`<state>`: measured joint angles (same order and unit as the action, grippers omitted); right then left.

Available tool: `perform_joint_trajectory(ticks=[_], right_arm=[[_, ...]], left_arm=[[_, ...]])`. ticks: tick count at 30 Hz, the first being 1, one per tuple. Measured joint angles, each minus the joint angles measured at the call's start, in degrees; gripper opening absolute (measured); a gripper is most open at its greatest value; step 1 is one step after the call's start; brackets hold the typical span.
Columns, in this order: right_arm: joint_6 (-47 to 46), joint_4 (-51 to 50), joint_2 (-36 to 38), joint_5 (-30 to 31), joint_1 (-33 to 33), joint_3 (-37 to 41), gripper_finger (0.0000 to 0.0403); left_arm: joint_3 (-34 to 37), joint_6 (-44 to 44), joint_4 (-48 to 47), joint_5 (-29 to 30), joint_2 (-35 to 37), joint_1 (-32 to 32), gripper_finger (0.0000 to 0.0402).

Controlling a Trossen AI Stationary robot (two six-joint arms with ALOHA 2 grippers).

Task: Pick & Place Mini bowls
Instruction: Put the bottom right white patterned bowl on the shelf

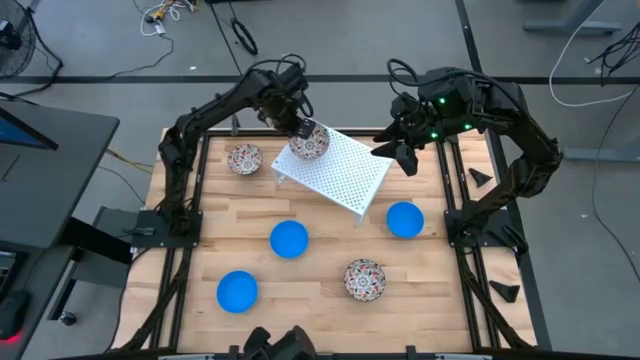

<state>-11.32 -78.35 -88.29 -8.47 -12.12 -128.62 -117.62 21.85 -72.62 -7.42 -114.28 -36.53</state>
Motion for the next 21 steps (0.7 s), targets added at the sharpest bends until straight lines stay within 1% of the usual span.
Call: perform_joint_trajectory(ticks=[7, 13, 21], right_arm=[[-0.15, 0.15, 0.0, 0.04, 0.01, 0.0, 0.0185], [-0.03, 0.31, 0.0, 0.07, 0.01, 0.0, 0.0185], [0.33, 0.31, 0.0, 0.09, 0.01, 0.0, 0.0185]], left_arm=[[0.0, 0.27, 1.48, -0.35, -0.48, -0.76, 0.0014], [0.0, 0.44, 1.5, -3.42, -3.07, -0.43, 0.0014], [0.02, 0.7, 0.96, -4.52, -3.61, 0.08, 0.0014]])
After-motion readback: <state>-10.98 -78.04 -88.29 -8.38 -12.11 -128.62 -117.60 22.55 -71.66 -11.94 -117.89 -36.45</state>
